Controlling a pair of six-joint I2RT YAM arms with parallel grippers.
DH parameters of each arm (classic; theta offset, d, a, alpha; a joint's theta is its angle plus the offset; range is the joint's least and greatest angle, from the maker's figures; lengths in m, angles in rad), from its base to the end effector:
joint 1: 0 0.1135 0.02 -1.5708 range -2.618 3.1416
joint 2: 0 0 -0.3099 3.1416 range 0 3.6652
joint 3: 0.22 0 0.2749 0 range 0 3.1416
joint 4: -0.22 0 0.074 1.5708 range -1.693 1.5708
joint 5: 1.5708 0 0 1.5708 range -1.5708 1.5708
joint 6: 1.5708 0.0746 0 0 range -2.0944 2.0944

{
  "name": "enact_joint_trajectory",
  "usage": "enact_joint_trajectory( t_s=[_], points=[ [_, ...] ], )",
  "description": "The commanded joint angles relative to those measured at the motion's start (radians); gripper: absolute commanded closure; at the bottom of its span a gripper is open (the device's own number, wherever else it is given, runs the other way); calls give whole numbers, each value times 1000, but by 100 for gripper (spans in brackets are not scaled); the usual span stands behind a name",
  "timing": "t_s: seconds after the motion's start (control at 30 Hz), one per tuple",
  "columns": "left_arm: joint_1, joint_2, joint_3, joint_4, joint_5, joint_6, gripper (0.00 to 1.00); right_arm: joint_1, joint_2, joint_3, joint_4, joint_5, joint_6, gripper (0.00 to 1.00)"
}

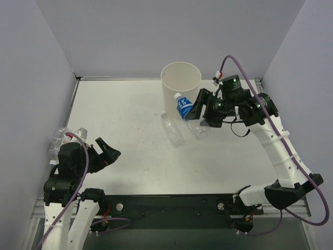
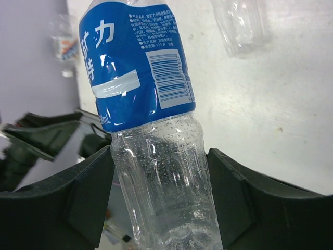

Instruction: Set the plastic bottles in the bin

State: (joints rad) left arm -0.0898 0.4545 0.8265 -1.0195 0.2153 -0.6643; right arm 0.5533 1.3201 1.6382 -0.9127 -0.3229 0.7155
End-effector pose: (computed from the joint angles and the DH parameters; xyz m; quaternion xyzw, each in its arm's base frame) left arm 0.0850 -0.0237 0.3144 -0.2063 0.8672 -0.2525 0.3763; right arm 0.2420 0.1773 0.4735 -0.0045 0.8750 0.3887 0.2886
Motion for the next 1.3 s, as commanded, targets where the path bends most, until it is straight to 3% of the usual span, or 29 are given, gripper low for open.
enact_joint_trajectory(
  t_s=[0.0,0.13,0.27,0.67,0.8,0.83,0.93,1.17,1.27],
  points=[
    [1,13,63,68,15,28,2,-96,88,207,-48,-186,59,49],
    [-1,21,68,78,18,29,3,-219,192,278,32,-351,166,50],
    [1,21,82,67,15,34,3,-292,307,331,130,-400,275,49],
    [1,-30,63,33,-11,22,3,-320,504,425,345,-440,594,47],
    [1,-27,69,27,-19,31,3,-320,528,437,394,-432,648,30],
    [-1,-27,69,25,-21,32,3,-319,527,437,396,-426,648,21],
    [-1,-25,63,27,-22,32,3,-322,518,422,399,-409,656,7],
    [1,-16,66,33,-19,40,3,-323,499,402,410,-412,641,4],
    [1,-17,72,29,-19,45,3,-328,461,361,403,-447,515,6]
  ],
)
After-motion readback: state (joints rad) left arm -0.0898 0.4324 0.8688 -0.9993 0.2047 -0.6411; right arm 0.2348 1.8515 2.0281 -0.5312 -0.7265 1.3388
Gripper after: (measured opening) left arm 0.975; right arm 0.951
